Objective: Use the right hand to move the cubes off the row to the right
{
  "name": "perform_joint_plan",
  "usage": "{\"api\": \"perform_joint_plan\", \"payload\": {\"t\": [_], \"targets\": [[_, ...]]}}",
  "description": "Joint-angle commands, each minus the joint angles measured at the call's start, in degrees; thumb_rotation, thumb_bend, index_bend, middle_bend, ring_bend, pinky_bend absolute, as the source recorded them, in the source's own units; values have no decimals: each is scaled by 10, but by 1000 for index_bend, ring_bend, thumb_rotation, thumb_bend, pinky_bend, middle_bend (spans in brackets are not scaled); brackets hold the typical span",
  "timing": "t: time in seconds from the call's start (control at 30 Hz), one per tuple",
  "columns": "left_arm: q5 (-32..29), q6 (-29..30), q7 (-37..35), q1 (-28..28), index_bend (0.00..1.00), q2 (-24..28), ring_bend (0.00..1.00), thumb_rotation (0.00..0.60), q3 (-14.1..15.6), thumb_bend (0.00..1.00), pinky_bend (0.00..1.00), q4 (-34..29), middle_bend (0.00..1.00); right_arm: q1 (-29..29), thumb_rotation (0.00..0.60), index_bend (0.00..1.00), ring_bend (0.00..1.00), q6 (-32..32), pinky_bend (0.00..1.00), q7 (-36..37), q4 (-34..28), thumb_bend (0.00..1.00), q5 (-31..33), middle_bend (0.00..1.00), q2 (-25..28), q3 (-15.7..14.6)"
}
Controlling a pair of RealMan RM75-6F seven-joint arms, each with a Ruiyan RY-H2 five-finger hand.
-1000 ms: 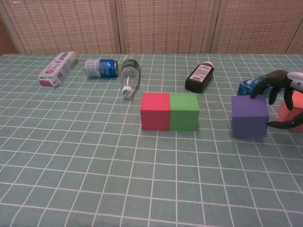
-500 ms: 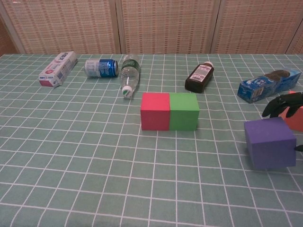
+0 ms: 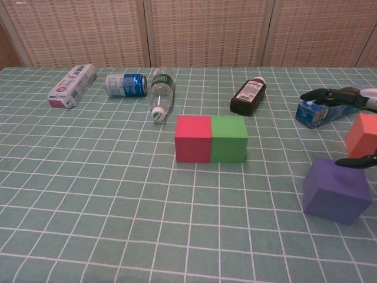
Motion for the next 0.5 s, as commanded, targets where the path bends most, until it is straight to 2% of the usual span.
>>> {"api": "perform_joint_plan", "payload": {"t": [0.03, 0.27, 0.5], "targets": [[1, 2, 0, 0, 132, 0, 219, 600, 0, 469, 398, 0, 202, 23, 600, 0, 0, -16, 10, 19, 41, 111, 15, 4, -45, 25], [-3, 2, -5, 1, 132, 1, 218, 600, -1, 468, 398, 1, 202, 69, 600, 46, 0, -77, 10, 20, 88, 111, 55, 8, -107, 60], [2, 7, -8, 3, 132, 1, 219, 600, 0, 469, 397, 3, 202, 99, 600, 77, 0, -111, 10, 18, 127, 112, 69, 59, -154, 72]]}}
